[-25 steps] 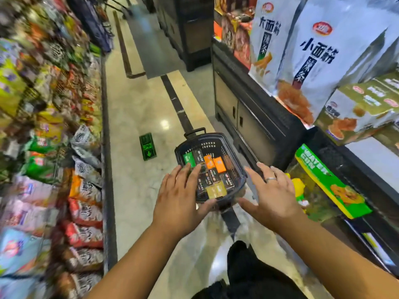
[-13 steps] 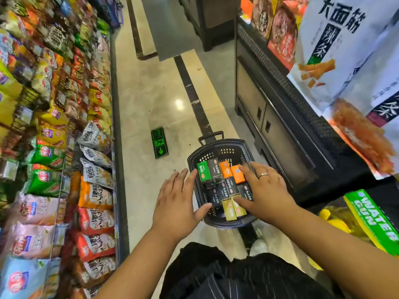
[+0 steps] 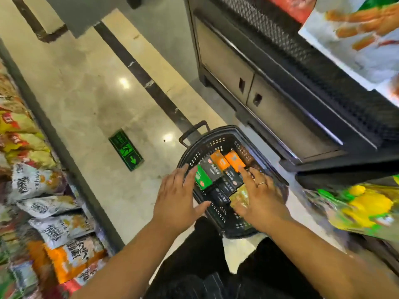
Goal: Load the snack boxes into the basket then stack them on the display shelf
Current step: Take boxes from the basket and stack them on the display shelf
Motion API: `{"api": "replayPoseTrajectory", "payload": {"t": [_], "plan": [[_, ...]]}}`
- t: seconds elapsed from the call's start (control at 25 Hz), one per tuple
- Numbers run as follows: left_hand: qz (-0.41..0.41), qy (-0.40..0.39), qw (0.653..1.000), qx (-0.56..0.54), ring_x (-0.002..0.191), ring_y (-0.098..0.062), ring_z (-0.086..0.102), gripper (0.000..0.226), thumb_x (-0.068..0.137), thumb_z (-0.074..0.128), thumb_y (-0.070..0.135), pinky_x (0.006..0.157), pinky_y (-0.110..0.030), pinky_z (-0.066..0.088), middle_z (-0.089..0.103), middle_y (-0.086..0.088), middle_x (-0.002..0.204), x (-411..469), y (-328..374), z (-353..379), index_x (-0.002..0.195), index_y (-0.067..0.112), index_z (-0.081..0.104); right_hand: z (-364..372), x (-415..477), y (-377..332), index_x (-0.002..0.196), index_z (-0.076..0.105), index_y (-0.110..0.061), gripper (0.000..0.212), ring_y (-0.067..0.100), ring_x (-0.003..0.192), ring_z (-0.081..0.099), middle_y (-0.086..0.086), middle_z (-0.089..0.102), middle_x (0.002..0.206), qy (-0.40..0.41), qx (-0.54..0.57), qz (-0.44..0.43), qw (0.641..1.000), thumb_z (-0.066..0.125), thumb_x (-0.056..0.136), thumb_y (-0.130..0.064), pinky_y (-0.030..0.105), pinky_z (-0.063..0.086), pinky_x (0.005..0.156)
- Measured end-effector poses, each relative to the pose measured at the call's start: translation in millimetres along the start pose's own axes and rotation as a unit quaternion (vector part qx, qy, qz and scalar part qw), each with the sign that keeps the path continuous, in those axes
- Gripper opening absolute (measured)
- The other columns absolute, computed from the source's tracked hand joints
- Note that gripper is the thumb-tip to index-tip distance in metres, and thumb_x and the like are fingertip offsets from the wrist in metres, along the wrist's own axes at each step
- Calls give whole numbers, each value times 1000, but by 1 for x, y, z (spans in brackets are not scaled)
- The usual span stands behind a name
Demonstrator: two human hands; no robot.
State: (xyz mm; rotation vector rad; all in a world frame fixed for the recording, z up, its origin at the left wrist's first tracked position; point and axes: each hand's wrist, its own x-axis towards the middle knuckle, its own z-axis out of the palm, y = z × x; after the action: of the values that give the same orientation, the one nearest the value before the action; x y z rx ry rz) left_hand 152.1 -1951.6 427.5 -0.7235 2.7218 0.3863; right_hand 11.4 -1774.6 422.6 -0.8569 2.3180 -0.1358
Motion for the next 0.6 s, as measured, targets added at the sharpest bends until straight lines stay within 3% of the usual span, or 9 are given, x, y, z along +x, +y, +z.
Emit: {"api": "replayPoseTrajectory", "payload": {"t": [0.2,0.28,0.48,0.6], "plan": [[61,-53,997,-10,137,-31,38,89,80,67,59,116,-42,28,41,-13,149,75,-49,55,149,13,34,62,60,-8,154,-11,-32,102,33,148,10,6,2,163,-29,34,63,997,59,85,-61,47,13,119],[76,-88,993,-31,138,-32,36,91,79,72,54,116,-42,28,40,-15,149,100,-57,88,150,11,34,92,82,2,154,-8,-31,101,35,147,13,7,4,163,-46,36,82,995,60,85,-60,50,18,118],[60,-138,986,-68,133,-39,40,83,77,75,42,113,-45,30,44,-20,144,150,-70,184,144,5,42,175,142,32,156,9,-26,95,38,139,27,12,21,157,-41,110,109,987,65,84,-54,48,36,109],[38,-131,987,-84,136,-32,35,80,79,74,38,113,-40,27,40,-12,148,178,-78,233,146,13,37,223,195,42,156,14,-25,83,37,142,25,15,20,158,-7,164,96,982,59,90,-50,48,35,110]]}}
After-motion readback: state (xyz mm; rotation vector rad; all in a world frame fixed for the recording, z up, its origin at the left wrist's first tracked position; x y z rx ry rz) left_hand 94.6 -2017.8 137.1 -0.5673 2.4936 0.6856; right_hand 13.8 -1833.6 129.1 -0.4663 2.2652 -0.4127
